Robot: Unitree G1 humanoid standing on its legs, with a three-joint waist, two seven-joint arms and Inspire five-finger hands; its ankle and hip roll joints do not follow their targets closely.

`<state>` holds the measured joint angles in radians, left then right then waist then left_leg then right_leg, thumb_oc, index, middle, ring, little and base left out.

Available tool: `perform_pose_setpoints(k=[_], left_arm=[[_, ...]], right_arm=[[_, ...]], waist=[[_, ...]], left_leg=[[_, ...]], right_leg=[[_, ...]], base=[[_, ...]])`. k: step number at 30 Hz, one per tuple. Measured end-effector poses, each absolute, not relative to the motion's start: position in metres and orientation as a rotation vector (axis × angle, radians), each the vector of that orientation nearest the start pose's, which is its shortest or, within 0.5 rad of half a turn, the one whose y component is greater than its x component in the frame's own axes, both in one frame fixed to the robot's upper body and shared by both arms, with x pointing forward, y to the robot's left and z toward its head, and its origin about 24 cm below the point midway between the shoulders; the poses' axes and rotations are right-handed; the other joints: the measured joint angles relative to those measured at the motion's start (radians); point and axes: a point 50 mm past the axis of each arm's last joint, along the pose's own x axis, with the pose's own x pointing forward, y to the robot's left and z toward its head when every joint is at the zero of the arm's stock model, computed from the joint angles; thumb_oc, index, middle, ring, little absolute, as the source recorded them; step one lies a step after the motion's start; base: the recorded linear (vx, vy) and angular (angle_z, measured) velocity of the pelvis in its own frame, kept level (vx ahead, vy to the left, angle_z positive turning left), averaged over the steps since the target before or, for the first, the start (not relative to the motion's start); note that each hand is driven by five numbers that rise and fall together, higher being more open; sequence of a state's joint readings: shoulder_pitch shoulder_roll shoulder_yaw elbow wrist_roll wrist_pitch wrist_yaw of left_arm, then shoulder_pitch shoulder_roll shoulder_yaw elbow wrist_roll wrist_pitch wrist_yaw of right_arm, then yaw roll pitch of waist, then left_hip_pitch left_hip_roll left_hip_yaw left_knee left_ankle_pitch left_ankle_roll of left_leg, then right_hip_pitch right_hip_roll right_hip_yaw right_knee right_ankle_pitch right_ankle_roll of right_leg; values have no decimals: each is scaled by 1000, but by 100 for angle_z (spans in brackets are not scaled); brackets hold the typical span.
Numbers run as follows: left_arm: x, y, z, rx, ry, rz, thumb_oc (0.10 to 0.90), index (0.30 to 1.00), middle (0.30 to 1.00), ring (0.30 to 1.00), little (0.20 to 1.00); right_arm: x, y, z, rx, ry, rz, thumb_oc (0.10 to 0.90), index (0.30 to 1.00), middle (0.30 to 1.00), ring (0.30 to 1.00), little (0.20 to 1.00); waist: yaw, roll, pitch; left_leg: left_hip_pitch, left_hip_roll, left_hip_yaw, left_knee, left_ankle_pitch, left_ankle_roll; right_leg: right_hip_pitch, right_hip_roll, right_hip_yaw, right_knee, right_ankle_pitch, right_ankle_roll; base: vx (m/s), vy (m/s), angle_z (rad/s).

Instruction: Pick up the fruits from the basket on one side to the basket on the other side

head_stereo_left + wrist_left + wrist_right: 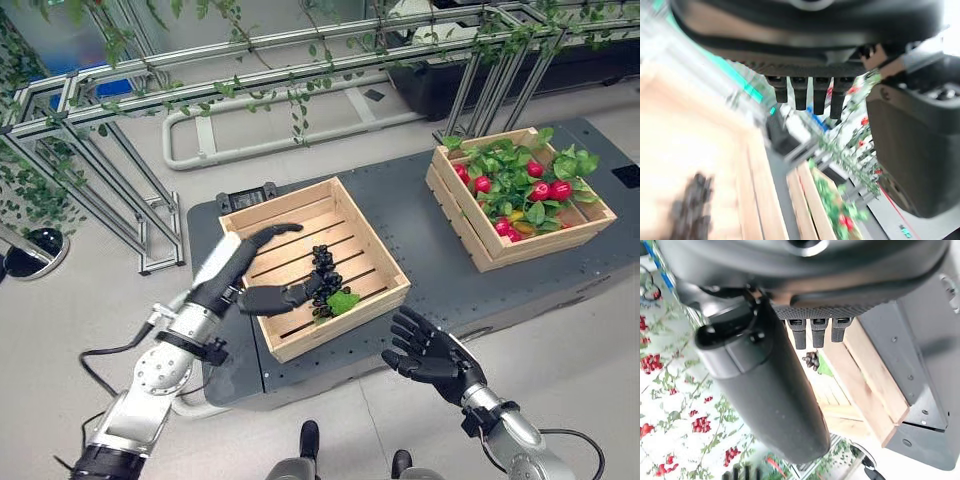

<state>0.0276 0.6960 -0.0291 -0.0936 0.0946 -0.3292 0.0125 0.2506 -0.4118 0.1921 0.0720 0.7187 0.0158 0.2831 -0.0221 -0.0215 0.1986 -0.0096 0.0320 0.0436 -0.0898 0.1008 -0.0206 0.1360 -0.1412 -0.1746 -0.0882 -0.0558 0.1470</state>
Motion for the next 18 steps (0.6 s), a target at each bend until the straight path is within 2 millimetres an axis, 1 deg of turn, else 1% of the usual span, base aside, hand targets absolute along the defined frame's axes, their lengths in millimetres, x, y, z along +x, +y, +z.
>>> perform_pose_setpoints(k=[3, 6, 10, 13, 14, 16, 17, 18], left_arm=[[241, 236, 128, 919, -431, -126, 800, 900, 900, 900, 900], [242, 236, 130, 1033, -465, -98, 800, 900, 900, 900, 900], [246, 235, 136, 1198, -523, -75, 800, 900, 900, 900, 900], [251, 231, 139, 1337, -544, -121, 800, 900, 900, 900, 900], [252, 230, 139, 1357, -544, -132, 800, 900, 900, 900, 900], [259, 226, 141, 1422, -560, -158, 800, 900, 900, 900, 900], [261, 226, 140, 1434, -556, -158, 800, 900, 900, 900, 900], [265, 226, 139, 1447, -555, -148, 800, 900, 900, 900, 900]], right_arm=[[176, -189, -25, 380, 384, 295, 800, 900, 900, 900, 900], [175, -189, -26, 380, 394, 300, 800, 900, 900, 900, 900], [172, -187, -31, 378, 442, 317, 800, 900, 900, 900, 900], [170, -188, -33, 370, 477, 338, 800, 900, 900, 900, 900], [170, -188, -33, 365, 484, 342, 800, 900, 900, 900, 900], [171, -190, -34, 330, 511, 368, 800, 900, 900, 900, 900], [173, -190, -33, 325, 516, 374, 800, 900, 900, 900, 900], [174, -190, -34, 316, 524, 380, 800, 900, 900, 900, 900]], waist=[[-12, -18, -6], [-21, -27, -8], [-30, -28, -9], [-46, -29, -9], [-48, -29, -9], [-49, -29, -2], [-52, -29, -1], [-65, -30, 13]], left_leg=[[3, 0, 10, -6, -1, 1], [6, 2, 18, -6, -2, 1], [-6, 3, 20, -6, -4, -3], [-43, 4, 25, -3, 7, 3], [-50, 4, 28, 0, 9, 4], [-88, 6, 42, 1, 19, 6], [-93, 5, 43, 1, 19, 6], [-99, 6, 47, 2, 20, 7]], right_leg=[[-2, -1, 7, 0, 2, 3], [-4, -2, 23, 0, 4, 7], [-21, -1, 31, 2, 6, 9], [-60, 0, 35, 9, 9, 11], [-70, 0, 36, 10, 10, 11], [-123, 1, 55, 24, 13, 13], [-128, 1, 55, 24, 15, 13], [-143, 4, 60, 35, 13, 13]], base=[[79, 26, -9], [83, -4, -10], [11, -11, -4], [-91, 1, 0], [-138, 1, -10], [-129, 1, -16], [-116, 8, -14], [-85, 16, -6]])
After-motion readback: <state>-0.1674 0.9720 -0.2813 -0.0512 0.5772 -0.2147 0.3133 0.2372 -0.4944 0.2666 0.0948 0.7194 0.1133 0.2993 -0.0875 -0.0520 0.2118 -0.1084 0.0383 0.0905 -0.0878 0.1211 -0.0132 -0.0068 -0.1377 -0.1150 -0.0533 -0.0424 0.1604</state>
